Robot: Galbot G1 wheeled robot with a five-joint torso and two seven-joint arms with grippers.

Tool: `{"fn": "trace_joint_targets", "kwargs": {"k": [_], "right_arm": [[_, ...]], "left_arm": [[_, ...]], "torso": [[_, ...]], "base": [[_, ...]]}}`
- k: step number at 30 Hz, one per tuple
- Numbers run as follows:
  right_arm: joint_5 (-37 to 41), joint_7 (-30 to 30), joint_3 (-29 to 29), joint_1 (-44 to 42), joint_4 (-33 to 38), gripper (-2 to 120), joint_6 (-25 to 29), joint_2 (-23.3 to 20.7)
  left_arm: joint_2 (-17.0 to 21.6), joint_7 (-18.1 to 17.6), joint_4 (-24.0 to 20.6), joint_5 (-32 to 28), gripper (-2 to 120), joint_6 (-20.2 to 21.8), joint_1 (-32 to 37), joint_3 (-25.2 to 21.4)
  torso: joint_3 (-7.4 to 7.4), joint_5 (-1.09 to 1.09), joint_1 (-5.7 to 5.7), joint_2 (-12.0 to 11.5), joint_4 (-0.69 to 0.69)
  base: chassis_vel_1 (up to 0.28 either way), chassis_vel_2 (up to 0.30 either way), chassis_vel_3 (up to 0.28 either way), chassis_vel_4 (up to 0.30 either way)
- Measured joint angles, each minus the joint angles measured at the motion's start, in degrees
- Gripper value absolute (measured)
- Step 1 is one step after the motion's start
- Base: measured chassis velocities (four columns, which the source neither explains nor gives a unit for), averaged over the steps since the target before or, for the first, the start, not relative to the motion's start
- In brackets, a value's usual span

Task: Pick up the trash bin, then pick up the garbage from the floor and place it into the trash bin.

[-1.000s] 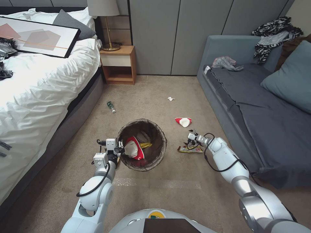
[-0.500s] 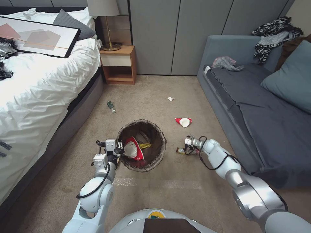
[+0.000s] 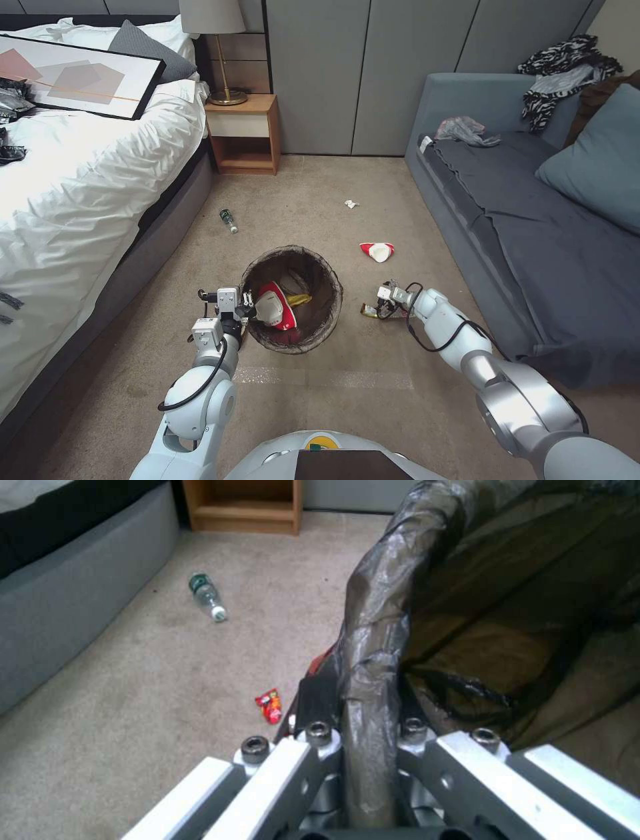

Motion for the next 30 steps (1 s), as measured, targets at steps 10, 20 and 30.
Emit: {"fn": "trace_joint_targets", "kwargs": {"k": [10, 20, 30], "right_arm": [[-0.6, -1.7, 5.0, -1.4, 3.8, 100, 0.6, -3.0], [1.2, -2.8, 8.5, -4.8, 9.4, 100, 1.8, -6.3], [4.9, -3.9, 7.6, -5.4, 11.4, 100, 2.8, -6.4]], "left_arm": [[0.0, 0.0, -0.1, 0.2, 0, 0.1, -0.1, 0.2], [-0.1, 0.0, 0.3, 0.3, 0, 0.1, -0.5, 0.6], [-0.1, 0.1, 0.2, 0.4, 0, 0.1, -0.6, 0.7]], "torso": [[0.01, 0.01, 0.00, 0.0, -0.02], [0.01, -0.02, 0.00, 0.0, -0.03], [0.00, -0.02, 0.00, 0.0, -0.01]], "base": [[0.000, 0.000, 0.000, 0.000], [0.000, 0.000, 0.000, 0.000], [0.000, 0.000, 0.000, 0.000]]}}
